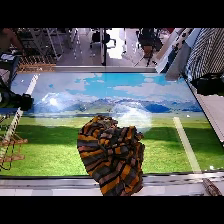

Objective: Fold the clothes and pants, and hang the long-sleeved shirts on hangers.

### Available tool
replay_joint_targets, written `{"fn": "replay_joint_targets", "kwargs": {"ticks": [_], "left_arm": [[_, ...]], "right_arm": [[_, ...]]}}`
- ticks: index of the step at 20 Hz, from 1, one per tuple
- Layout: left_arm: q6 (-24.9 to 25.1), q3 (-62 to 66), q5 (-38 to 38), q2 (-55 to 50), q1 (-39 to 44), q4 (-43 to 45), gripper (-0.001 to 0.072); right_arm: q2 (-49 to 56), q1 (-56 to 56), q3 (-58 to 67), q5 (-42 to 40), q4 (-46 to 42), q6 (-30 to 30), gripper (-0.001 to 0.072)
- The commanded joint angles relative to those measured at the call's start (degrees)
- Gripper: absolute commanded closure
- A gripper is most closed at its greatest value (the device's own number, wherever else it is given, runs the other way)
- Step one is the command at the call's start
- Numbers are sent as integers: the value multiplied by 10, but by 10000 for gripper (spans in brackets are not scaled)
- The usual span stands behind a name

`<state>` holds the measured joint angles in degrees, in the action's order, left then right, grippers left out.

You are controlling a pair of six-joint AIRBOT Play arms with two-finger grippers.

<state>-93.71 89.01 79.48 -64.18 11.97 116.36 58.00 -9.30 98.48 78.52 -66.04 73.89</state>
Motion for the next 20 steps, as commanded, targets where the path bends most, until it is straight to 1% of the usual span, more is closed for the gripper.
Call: {"fn": "replay_joint_targets", "kwargs": {"ticks": [1,18,20], "left_arm": [[1,0,0,0,0,0,173],[0,0,0,-1,0,0,173],[0,0,-2,-1,0,-1,173]], "right_arm": [[0,1,0,0,0,0,695],[0,1,0,-2,1,0,695],[0,1,0,-43,16,2,694]]}}
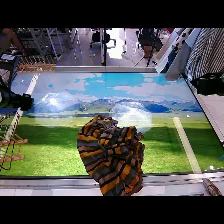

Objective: Fold the clothes and pants, and hang the long-sleeved shirts on hangers.

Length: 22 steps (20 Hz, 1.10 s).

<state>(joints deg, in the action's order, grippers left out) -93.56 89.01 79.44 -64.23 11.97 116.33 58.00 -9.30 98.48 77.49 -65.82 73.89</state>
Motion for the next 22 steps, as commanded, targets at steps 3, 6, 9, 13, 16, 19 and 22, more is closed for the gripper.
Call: {"fn": "replay_joint_targets", "kwargs": {"ticks": [3,6,9,13,16,19,22], "left_arm": [[-1,0,4,-1,0,-19,173],[-1,0,5,-6,0,-57,173],[-1,0,5,-18,0,-91,173],[-1,0,5,-42,2,-96,172],[-2,0,-5,-72,2,-103,171],[-12,0,-10,-117,2,-125,-1],[-12,0,-12,-167,2,-163,1]], "right_arm": [[0,1,0,-61,50,2,695],[0,1,0,-58,57,3,690],[4,1,0,-57,54,4,689],[12,1,0,-37,55,37,410],[35,1,-1,4,56,50,325],[75,1,-12,71,62,51,324],[100,1,-69,100,79,51,273]]}}
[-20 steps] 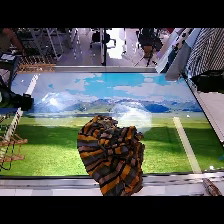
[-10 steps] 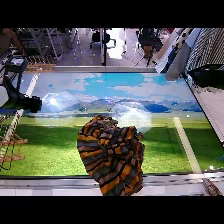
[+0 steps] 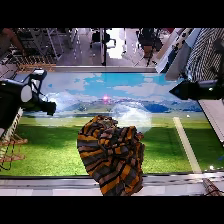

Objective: Fold the clothes and pants, and hang the long-sleeved shirts on hangers.

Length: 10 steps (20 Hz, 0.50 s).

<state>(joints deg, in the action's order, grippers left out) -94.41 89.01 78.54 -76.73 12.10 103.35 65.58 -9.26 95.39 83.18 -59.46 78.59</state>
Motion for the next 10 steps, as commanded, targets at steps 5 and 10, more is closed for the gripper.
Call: {"fn": "replay_joint_targets", "kwargs": {"ticks": [5,10], "left_arm": [[71,0,-50,-125,-4,-177,5],[111,3,-206,-193,11,-379,6]], "right_arm": [[26,21,-188,-14,75,-2,196],[68,163,-328,-182,52,14,172]]}}
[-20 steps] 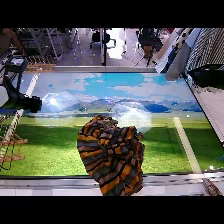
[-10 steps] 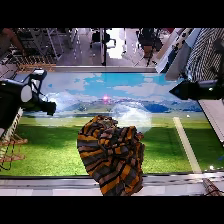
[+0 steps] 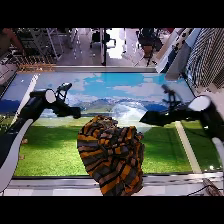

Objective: Fold the clothes and pants, and hang the long-sleeved shirts on hangers.

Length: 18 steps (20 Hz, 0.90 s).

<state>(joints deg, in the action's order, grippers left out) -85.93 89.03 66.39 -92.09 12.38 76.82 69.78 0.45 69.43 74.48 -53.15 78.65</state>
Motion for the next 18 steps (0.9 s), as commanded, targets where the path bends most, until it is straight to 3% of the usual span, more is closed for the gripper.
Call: {"fn": "replay_joint_targets", "kwargs": {"ticks": [1,4,7,8,10,12,14,16,17,18], "left_arm": [[26,11,-85,-58,12,-113,7],[20,55,-63,-121,21,-124,7],[19,115,-40,-180,29,-162,9],[7,133,-38,-197,34,-167,29],[-19,162,-38,-225,46,-167,163],[-57,177,-25,-246,58,-153,170],[-104,179,7,-259,62,-103,333],[-116,179,32,-266,61,-87,498],[-116,180,33,-266,60,-87,621],[-116,181,26,-266,60,-87,666]], "right_arm": [[50,93,-71,-122,-33,26,174],[106,137,-70,-195,-38,31,174],[137,146,-70,-204,-36,32,185],[140,146,-70,-205,-38,32,195],[141,146,-70,-212,-38,31,195],[141,146,-70,-211,-38,31,195],[140,146,-70,-207,-37,31,197],[140,146,-70,-201,-37,31,211],[140,146,-70,-201,-36,31,259],[140,146,-70,-201,-36,31,317]]}}
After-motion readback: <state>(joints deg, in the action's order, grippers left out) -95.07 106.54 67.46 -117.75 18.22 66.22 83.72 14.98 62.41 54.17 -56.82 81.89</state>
